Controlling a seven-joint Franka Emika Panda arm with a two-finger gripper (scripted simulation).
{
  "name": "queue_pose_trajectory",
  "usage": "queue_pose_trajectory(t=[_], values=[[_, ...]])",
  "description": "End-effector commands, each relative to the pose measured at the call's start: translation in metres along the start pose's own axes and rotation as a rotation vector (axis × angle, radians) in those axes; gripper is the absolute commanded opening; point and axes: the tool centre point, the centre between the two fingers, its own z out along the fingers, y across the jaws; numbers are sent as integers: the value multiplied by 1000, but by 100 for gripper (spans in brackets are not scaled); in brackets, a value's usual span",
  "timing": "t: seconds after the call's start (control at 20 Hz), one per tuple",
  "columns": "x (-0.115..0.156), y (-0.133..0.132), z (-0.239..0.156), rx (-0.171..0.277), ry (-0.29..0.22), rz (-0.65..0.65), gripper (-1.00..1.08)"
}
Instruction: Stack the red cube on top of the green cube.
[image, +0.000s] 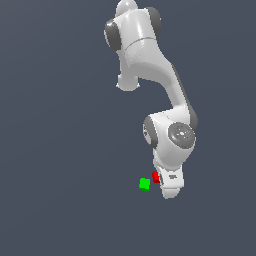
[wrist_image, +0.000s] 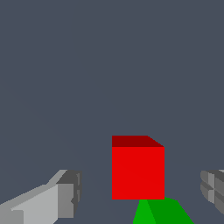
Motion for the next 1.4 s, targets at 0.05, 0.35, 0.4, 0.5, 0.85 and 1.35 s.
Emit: queue_pose_trajectory(t=[0.05, 0.35, 0.4, 0.5, 0.85, 1.35], values=[[0, -1, 19, 2, 0, -2, 100], [0, -2, 39, 1, -1, -2, 100], [0, -1, 40, 1, -1, -2, 100], [0, 0, 38, 1, -1, -2, 100], [0, 0, 38, 1, 0, -2, -100], [0, -1, 31, 2, -1, -2, -100]])
